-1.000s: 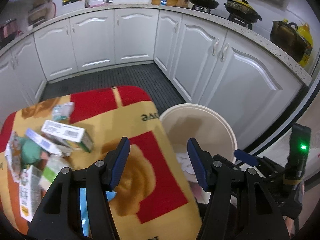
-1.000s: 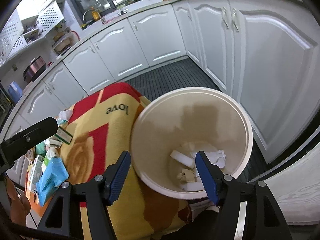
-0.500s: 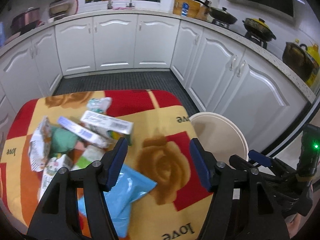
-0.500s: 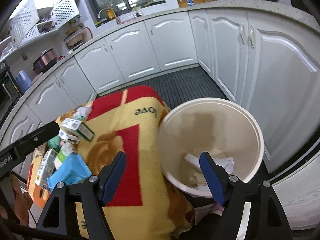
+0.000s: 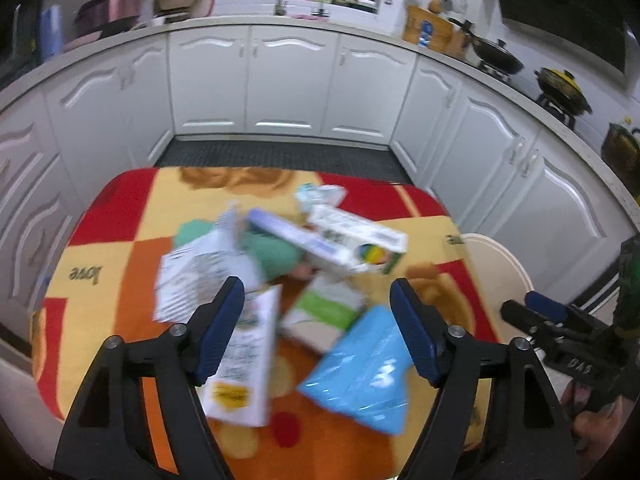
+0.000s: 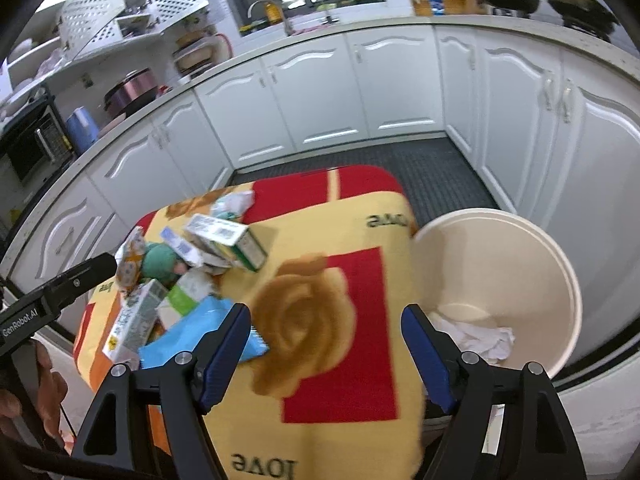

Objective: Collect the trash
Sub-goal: 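Move both grippers back over the table toward the blue packet and white paper bag, then grasp the blue wet-wipe packet with the right gripper while the left gripper grasps the white paper bag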

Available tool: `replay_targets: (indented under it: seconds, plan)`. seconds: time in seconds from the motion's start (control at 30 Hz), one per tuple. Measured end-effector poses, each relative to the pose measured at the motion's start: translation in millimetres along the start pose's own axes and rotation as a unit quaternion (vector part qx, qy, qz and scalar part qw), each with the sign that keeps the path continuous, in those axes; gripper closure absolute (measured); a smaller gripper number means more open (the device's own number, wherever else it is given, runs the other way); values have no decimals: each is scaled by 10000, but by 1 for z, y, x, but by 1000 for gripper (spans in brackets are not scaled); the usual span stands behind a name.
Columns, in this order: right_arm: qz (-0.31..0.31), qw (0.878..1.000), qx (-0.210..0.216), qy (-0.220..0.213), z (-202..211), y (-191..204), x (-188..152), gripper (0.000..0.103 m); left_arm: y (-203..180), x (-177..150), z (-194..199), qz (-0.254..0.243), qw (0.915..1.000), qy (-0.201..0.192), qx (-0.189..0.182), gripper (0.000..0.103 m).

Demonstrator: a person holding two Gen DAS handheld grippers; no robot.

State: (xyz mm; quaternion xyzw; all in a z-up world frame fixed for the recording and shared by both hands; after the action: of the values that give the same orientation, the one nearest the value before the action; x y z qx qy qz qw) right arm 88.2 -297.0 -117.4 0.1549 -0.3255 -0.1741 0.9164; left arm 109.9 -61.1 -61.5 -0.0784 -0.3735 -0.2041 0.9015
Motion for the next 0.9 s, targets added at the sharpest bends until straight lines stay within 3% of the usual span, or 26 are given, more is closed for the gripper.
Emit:
replay_targets:
  seconds: [0.3,0.9]
  plan:
    - [277,9974,242,620,-36,39,-21,23,55,-24,-8,328,9991,235,157,28]
    - [-103,9850,594,1614,-82,61,-55,23,50,-4,-56,-120,9990,323,269,28]
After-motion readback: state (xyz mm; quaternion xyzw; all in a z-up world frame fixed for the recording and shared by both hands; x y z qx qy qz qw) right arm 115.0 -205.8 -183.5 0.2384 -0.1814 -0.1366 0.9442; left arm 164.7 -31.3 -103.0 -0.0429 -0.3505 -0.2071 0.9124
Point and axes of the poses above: each gripper's, at about its wrist camera, not at the fingertips, and z roughly against the way its jaws point, y to its left, x to its top, the point moved 1 cm from there along -z, roughly the way its jaws point, and after that the axes turned 14 degrees about -z, right-handed, at the moved point
